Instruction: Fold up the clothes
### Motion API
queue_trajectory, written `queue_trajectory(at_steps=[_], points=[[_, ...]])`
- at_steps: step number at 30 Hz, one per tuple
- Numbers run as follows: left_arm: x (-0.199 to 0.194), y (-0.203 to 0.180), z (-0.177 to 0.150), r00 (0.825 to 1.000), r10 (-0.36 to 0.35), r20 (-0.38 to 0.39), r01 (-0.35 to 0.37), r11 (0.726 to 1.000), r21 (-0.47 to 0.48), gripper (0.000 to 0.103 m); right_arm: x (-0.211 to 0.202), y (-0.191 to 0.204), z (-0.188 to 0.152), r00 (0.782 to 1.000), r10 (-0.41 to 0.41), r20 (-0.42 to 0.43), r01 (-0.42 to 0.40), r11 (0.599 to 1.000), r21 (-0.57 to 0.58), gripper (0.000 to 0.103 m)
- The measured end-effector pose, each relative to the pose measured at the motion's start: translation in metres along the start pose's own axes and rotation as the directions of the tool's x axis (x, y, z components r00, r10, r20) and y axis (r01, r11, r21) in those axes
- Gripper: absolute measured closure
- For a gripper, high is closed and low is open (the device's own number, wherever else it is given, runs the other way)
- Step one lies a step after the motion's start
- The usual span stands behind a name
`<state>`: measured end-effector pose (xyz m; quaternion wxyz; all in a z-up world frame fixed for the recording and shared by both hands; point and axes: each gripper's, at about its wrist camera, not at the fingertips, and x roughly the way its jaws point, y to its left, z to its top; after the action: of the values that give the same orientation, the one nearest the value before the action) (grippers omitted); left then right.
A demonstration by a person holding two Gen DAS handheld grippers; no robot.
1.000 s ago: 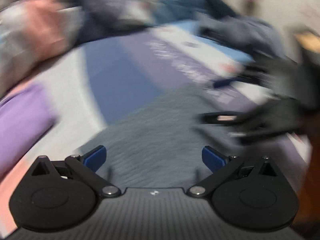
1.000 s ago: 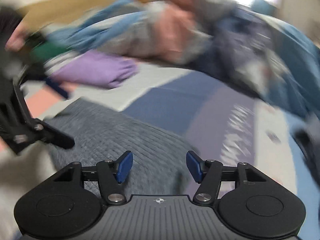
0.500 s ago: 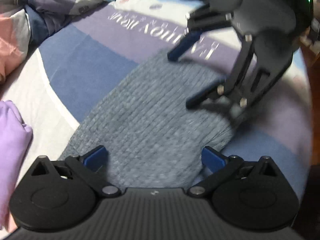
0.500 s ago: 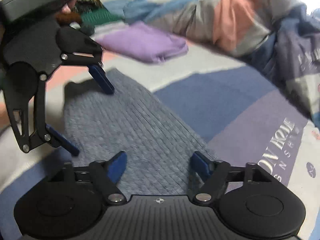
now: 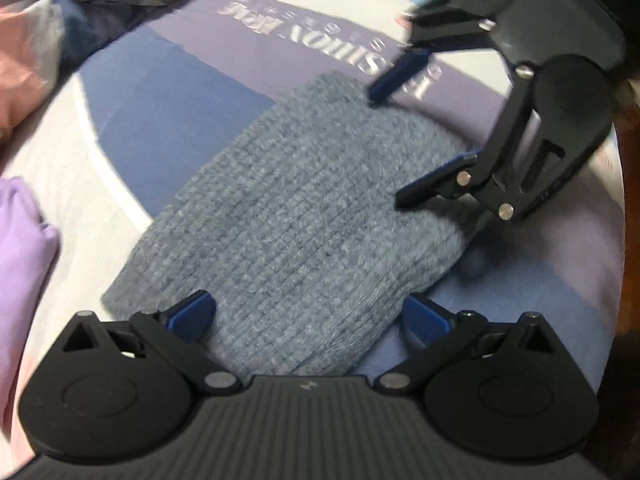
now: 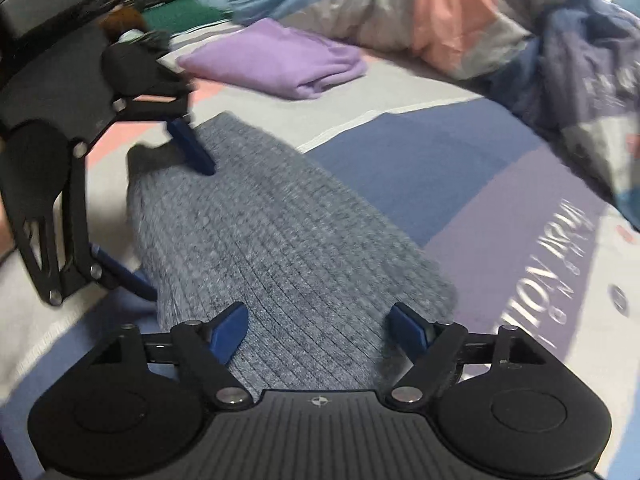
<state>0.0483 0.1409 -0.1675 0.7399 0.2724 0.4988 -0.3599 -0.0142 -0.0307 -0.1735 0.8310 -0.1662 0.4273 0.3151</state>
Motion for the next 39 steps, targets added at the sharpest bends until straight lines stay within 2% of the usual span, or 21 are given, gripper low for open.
queue_trajectory(at_steps=[2, 4, 6, 8, 12, 15, 19, 21, 23, 24, 27, 30, 35, 39], points=[[-0.012, -0.002, 0.0, 0.999, 0.039, 0.007, -0.039, 0.997, -0.07, 0.0, -0.016, 0.003, 0.001, 0.999, -0.042, 0.006, 0.042, 0.995, 0.089, 0.026], [-0.023, -0.004, -0.003, 0.997, 0.073, 0.016, -0.069, 0.986, -0.152, 0.0, -0.032, 0.006, -0.005, 0.996, -0.094, 0.008, 0.09, 0.973, 0.212, 0.024], [-0.031, -0.007, -0.01, 0.997, 0.071, 0.034, -0.063, 0.977, -0.206, 0.0, -0.047, 0.009, -0.012, 0.99, -0.138, 0.005, 0.13, 0.937, 0.324, 0.023], [-0.032, -0.015, -0.016, 0.997, 0.066, 0.041, -0.055, 0.969, -0.241, 0.0, -0.05, 0.015, -0.025, 0.989, -0.15, 0.002, 0.137, 0.912, 0.386, 0.023], [-0.013, -0.032, -0.026, 1.0, 0.03, -0.005, -0.031, 0.964, -0.264, 0.0, -0.029, 0.029, -0.049, 0.992, -0.125, -0.033, 0.129, 0.923, 0.362, 0.027], [-0.004, -0.031, -0.027, 1.0, 0.012, -0.026, -0.018, 0.966, -0.256, 0.0, 0.0, 0.032, -0.065, 0.979, -0.127, -0.161, 0.172, 0.937, 0.305, 0.03], [-0.009, -0.028, -0.024, 1.0, 0.008, -0.016, -0.012, 0.965, -0.26, 0.0, -0.01, 0.028, -0.067, 0.985, -0.122, -0.122, 0.156, 0.93, 0.334, 0.029], [-0.016, -0.025, -0.023, 1.0, 0.011, -0.013, -0.014, 0.954, -0.3, 0.0, -0.022, 0.024, -0.066, 0.987, -0.127, -0.098, 0.154, 0.914, 0.376, 0.029], [-0.026, -0.025, -0.017, 0.997, 0.062, -0.052, -0.077, 0.929, -0.361, 0.0, -0.031, 0.021, -0.064, 0.987, -0.137, -0.088, 0.161, 0.897, 0.413, 0.029], [-0.029, -0.025, -0.015, 0.992, 0.089, -0.084, -0.116, 0.912, -0.394, 0.0, -0.035, 0.021, -0.064, 0.986, -0.142, -0.084, 0.165, 0.887, 0.431, 0.029], [-0.042, -0.025, -0.009, 0.983, 0.115, -0.145, -0.173, 0.849, -0.499, 0.0, -0.048, 0.02, -0.063, 0.984, -0.159, -0.077, 0.176, 0.852, 0.494, 0.026], [-0.055, -0.027, -0.011, 0.972, 0.124, -0.199, -0.216, 0.803, -0.555, 0.0, -0.053, 0.017, -0.061, 0.976, -0.186, -0.117, 0.219, 0.789, 0.574, 0.024], [-0.063, -0.036, -0.011, 0.954, 0.145, -0.264, -0.269, 0.806, -0.527, 0.0, -0.06, 0.014, -0.053, 0.971, -0.164, -0.172, 0.237, 0.73, 0.641, 0.022], [-0.068, -0.037, -0.012, 0.954, 0.145, -0.263, -0.271, 0.795, -0.543, 0.0, -0.058, 0.017, -0.039, 0.966, -0.152, -0.21, 0.252, 0.741, 0.622, 0.014]])
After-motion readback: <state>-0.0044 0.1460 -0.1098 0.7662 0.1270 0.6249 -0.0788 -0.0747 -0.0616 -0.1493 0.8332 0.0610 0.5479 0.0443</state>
